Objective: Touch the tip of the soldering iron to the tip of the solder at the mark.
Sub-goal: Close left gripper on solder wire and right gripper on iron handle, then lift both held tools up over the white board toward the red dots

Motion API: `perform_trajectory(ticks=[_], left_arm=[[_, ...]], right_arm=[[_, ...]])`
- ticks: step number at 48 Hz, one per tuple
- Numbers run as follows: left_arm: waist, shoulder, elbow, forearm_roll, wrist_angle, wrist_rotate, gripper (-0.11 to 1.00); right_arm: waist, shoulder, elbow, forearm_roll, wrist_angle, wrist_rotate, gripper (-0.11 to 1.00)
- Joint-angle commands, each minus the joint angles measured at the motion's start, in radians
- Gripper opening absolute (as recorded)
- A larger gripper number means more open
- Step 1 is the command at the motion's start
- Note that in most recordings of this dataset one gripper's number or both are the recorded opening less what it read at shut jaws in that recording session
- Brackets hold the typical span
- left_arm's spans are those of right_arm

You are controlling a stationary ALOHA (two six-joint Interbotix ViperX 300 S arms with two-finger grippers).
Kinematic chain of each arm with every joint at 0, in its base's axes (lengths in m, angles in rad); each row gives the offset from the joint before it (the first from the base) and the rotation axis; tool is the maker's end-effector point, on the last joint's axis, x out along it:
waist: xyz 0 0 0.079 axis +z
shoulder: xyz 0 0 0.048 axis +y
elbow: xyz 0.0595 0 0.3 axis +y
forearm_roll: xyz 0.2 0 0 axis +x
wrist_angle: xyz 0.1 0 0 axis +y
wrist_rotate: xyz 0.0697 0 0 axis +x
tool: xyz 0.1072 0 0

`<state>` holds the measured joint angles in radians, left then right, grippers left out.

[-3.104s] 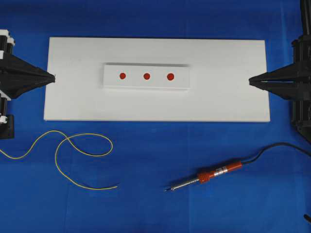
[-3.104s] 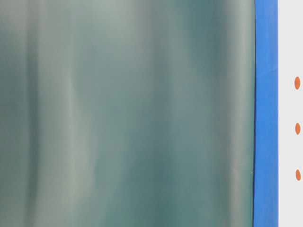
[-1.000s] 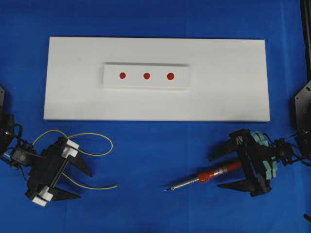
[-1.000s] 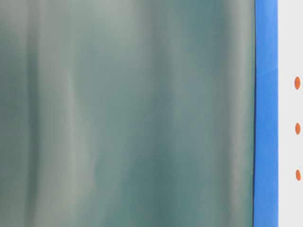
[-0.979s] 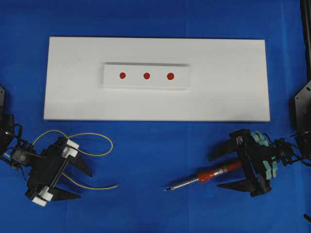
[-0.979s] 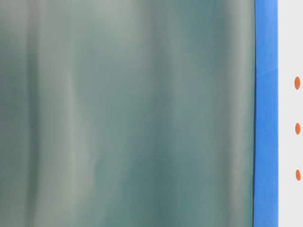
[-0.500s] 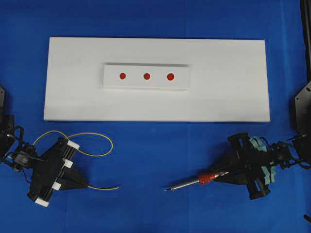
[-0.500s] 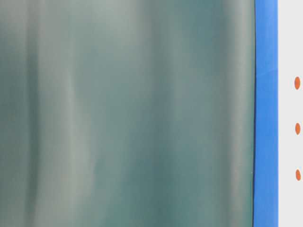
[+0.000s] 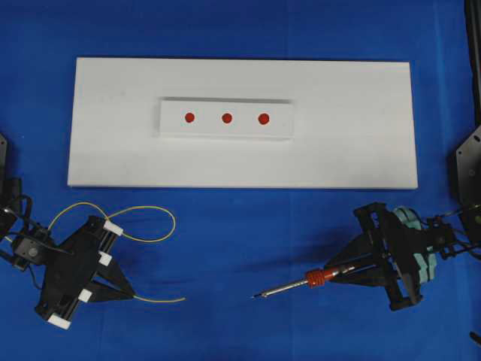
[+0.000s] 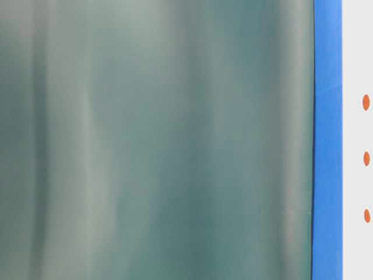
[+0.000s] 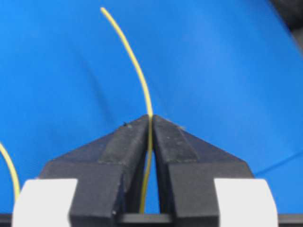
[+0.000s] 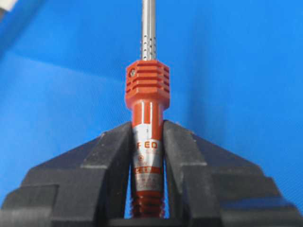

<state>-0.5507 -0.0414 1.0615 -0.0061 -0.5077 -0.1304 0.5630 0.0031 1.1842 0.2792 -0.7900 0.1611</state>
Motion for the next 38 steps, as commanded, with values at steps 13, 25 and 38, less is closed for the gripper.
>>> perform_trajectory(ticks=[13, 25, 38], left_arm=[[0.002, -0.281, -0.15, 0.0, 0.428, -0.035, 0.02], [0.046, -0.318, -0.169, 0.002, 0.494, -0.155, 0.02], [0.25, -0.314, -0.227, 0.006, 0.634, -0.261, 0.02]], right_arm=[[-0.094, -0.385, -0.184, 0.0, 0.632, -0.137, 0.06], [-0.164, -0.42, -0.247, -0.005, 0.787, -0.163, 0.06], [-0.374, -0.417, -0.287, -0.008, 0.953, -0.161, 0.06]])
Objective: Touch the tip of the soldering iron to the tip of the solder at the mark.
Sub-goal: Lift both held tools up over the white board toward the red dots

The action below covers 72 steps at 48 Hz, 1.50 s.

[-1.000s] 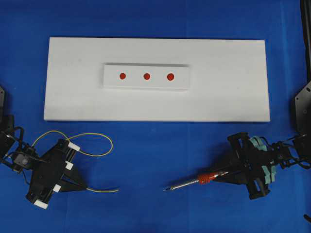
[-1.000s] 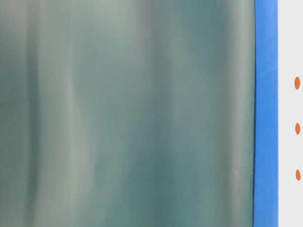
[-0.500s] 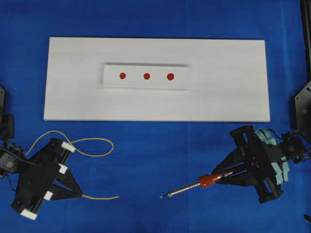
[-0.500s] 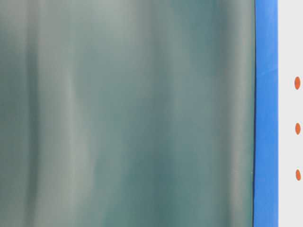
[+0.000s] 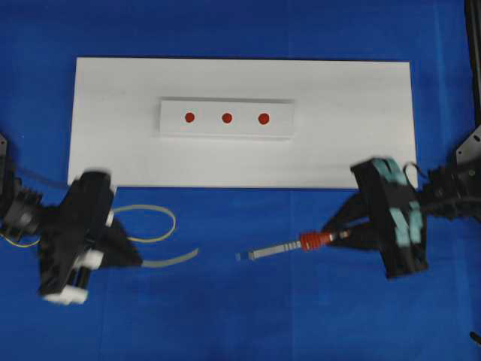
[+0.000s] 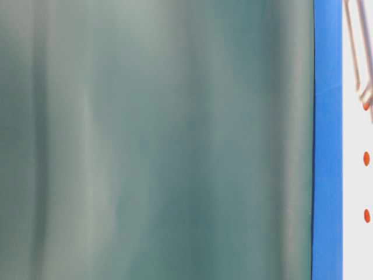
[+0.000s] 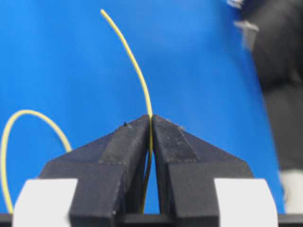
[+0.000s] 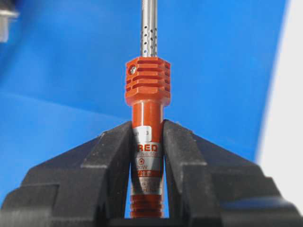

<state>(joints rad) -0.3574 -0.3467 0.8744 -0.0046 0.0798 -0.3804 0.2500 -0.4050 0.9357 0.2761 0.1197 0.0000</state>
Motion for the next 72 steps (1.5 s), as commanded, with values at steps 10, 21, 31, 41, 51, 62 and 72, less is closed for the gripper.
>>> perform_trajectory(ticks=[10, 21, 31, 41, 51, 62, 72], left_arm=[[0.219, 0.006, -0.075, 0.006, 0.153, -0.02, 0.02], [0.36, 0.035, -0.115, 0.008, 0.218, -0.009, 0.02], [0.443, 0.054, -0.144, 0.014, 0.253, -0.005, 0.02], [0.472, 0.054, -0.144, 0.015, 0.253, 0.014, 0.02], [0.472, 0.049, -0.137, 0.014, 0.301, -0.011, 0.02], [0.472, 0.063, -0.14, 0.014, 0.37, -0.051, 0.02], [0.472, 0.147, -0.129, 0.014, 0.324, -0.052, 0.02]], right_arm=[[-0.241, 0.017, -0.069, -0.04, 0.147, 0.0, 0.07], [-0.394, 0.06, -0.117, -0.074, 0.221, 0.002, 0.07], [-0.488, 0.091, -0.156, -0.121, 0.272, 0.003, 0.06], [-0.502, 0.095, -0.163, -0.133, 0.278, 0.006, 0.06], [-0.503, 0.101, -0.175, -0.132, 0.296, 0.006, 0.06], [-0.502, 0.14, -0.21, -0.135, 0.316, 0.005, 0.06], [-0.502, 0.153, -0.222, -0.144, 0.316, 0.005, 0.06]])
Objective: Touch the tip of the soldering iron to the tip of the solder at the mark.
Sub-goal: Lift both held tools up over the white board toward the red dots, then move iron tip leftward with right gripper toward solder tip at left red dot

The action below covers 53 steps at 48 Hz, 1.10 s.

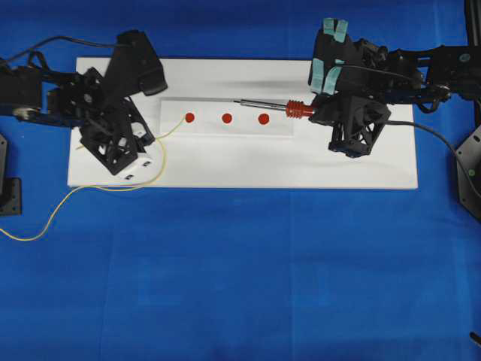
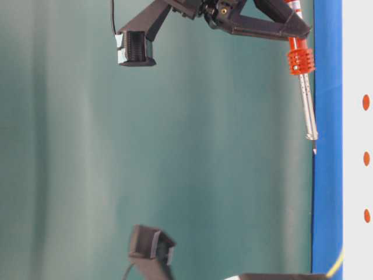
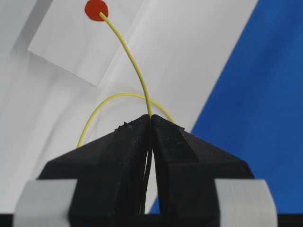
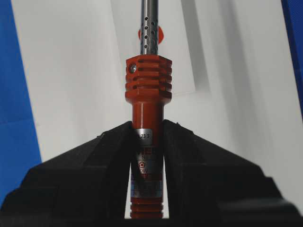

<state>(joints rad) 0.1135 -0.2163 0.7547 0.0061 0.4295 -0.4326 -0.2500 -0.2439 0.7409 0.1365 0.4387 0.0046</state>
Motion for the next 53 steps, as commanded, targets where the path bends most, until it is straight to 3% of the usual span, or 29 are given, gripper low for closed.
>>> perform_trajectory(ticks=[1, 29, 39, 53], left_arm=[[0.002, 0.025, -0.011, 0.003, -0.032, 0.0, 0.02], [0.014, 0.043, 0.012, 0.003, -0.061, -0.002, 0.02], [0.011, 0.043, 0.012, 0.003, -0.061, 0.0, 0.02], [0.006, 0.043, 0.014, 0.003, -0.069, -0.002, 0.02]], right_arm=[[-0.002, -0.009, -0.028, -0.006, -0.005, 0.0, 0.07], [0.005, 0.008, -0.043, -0.005, -0.003, 0.0, 0.06], [0.031, 0.091, -0.133, -0.008, 0.025, -0.006, 0.06], [0.04, 0.241, -0.276, -0.051, 0.107, -0.002, 0.07]])
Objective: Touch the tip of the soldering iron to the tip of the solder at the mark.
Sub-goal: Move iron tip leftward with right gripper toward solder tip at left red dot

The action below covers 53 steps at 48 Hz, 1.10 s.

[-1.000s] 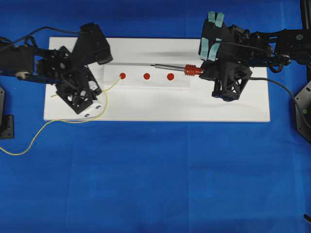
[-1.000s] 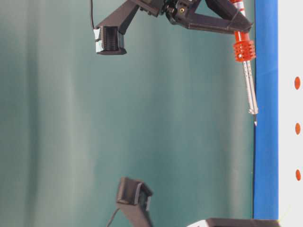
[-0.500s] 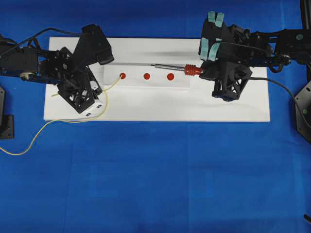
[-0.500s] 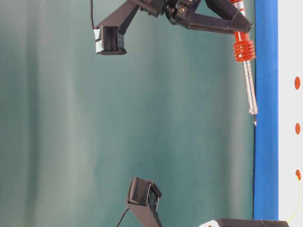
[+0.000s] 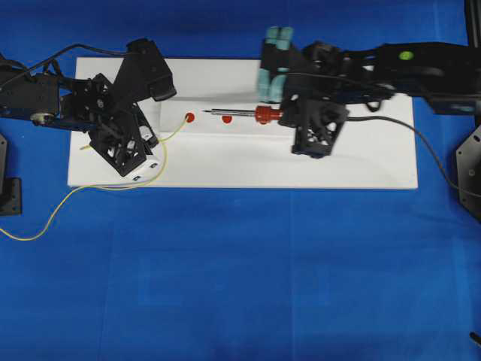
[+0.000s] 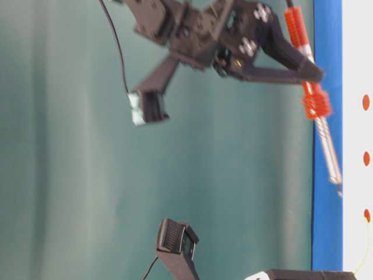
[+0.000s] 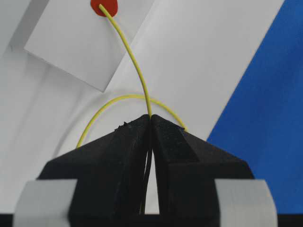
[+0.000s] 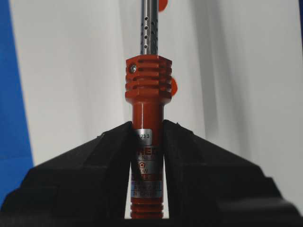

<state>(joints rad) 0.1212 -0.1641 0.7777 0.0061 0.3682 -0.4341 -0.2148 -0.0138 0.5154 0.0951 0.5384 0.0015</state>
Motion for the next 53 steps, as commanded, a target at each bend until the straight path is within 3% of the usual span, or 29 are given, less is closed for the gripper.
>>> perform_trajectory(ticks=[1, 15, 53], left_arm=[[-0.002, -0.009, -0.009, 0.003, -0.009, 0.0, 0.02], [-0.002, -0.009, -0.009, 0.003, -0.015, 0.002, 0.02], [-0.002, -0.009, -0.009, 0.003, -0.011, 0.002, 0.02]], right_arm=[[0.005, 0.02, -0.058, -0.011, 0.009, 0.002, 0.06], [0.011, 0.094, -0.11, -0.021, 0.012, -0.002, 0.06], [0.018, 0.097, -0.106, -0.023, 0.025, 0.002, 0.06]])
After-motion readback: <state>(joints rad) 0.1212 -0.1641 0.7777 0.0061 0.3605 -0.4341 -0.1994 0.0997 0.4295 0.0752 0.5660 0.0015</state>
